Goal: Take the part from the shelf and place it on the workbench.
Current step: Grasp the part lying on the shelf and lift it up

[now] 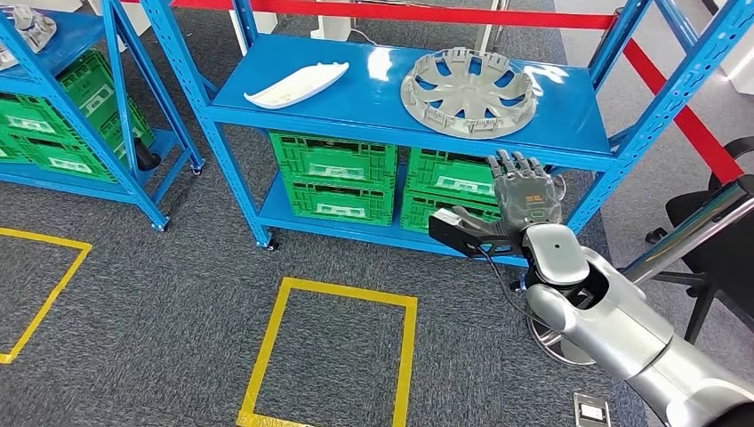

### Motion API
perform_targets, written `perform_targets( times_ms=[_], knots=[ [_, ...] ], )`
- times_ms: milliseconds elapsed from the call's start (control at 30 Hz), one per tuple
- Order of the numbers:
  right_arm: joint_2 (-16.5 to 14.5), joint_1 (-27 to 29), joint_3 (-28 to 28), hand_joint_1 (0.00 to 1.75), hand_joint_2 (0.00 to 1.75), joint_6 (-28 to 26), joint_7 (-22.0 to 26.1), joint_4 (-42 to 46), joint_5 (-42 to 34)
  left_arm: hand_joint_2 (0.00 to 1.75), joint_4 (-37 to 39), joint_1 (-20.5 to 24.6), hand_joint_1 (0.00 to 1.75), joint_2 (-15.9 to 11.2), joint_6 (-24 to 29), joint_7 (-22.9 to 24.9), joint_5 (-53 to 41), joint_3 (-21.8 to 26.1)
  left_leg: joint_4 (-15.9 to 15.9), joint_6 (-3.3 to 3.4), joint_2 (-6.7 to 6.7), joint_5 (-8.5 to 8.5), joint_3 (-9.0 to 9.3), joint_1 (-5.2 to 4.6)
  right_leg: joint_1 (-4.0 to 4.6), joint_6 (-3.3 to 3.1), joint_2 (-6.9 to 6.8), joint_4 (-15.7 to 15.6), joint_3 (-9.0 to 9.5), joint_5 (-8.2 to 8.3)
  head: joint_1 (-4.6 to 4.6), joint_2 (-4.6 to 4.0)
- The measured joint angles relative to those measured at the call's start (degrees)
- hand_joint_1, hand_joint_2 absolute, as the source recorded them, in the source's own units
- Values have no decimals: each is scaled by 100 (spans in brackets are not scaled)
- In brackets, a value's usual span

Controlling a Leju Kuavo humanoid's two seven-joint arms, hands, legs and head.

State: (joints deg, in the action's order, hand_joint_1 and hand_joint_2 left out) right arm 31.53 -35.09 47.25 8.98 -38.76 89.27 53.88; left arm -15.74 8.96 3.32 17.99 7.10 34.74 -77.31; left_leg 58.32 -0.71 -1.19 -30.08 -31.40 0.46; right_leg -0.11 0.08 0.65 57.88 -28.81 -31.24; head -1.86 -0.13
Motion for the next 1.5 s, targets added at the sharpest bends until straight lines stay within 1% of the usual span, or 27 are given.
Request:
perform_targets(
  times_ms=[467,1000,1167,1200,1267,1300,1333,1400,1433,1467,1500],
  knots=[
    [186,144,-108,0,0,66,-1,47,-11,0,0,-12,0,11,-4,-10,-29,0,0,0,0,0,-1,0,0,0,1,0,-1,0,-1,0],
    [195,187,-117,0,0,65,-1,56,-11,0,0,-11,0,13,-7,-28,-45,0,6,2,0,-1,-1,-2,-3,1,1,-3,-1,1,-1,0],
    [196,199,-116,0,0,65,-1,56,-11,0,0,-10,0,11,-9,-28,-45,1,35,41,1,-10,-14,-43,-42,24,0,-19,-4,9,2,0],
    [197,199,-118,0,0,65,-1,57,-11,0,0,-7,0,11,-10,-28,-45,2,14,57,1,-3,-9,-48,-45,37,1,-34,1,14,2,0],
    [210,201,-133,0,0,62,-1,65,-11,0,0,0,0,14,-12,-31,-48,3,-103,105,15,42,45,-19,-47,69,-9,-12,-8,-15,-2,0],
    [220,196,-146,0,0,60,-1,69,-11,0,0,6,0,16,-13,-34,-50,3,-165,126,23,65,78,1,-49,89,-16,124,-82,-78,-11,0],
    [230,195,-157,0,0,57,-1,73,-11,0,0,10,0,19,-13,-38,-51,4,-207,141,30,80,105,19,-56,110,-24,388,-235,-186,-22,0],
    [241,209,-167,0,0,56,-1,74,-11,0,0,13,0,22,-13,-41,-51,4,-219,146,31,66,124,27,-82,162,-28,1133,-705,-405,-41,0],
    [242,229,-166,0,0,56,-1,74,-11,0,0,9,0,23,-13,-42,-51,4,-216,138,30,47,139,35,-101,188,-29,1413,-913,-422,-44,0],
    [243,246,-166,0,0,57,-1,74,-11,0,0,5,0,24,-13,-45,-51,4,-211,119,27,19,164,48,-122,214,-30,1504,-1036,-323,-45,0],
    [243,256,-168,0,0,57,-1,74,-11,0,0,3,0,25,-13,-49,-51,4,-198,89,23,-19,199,70,-145,241,-31,1380,-1055,-112,-45,0]
  ],
)
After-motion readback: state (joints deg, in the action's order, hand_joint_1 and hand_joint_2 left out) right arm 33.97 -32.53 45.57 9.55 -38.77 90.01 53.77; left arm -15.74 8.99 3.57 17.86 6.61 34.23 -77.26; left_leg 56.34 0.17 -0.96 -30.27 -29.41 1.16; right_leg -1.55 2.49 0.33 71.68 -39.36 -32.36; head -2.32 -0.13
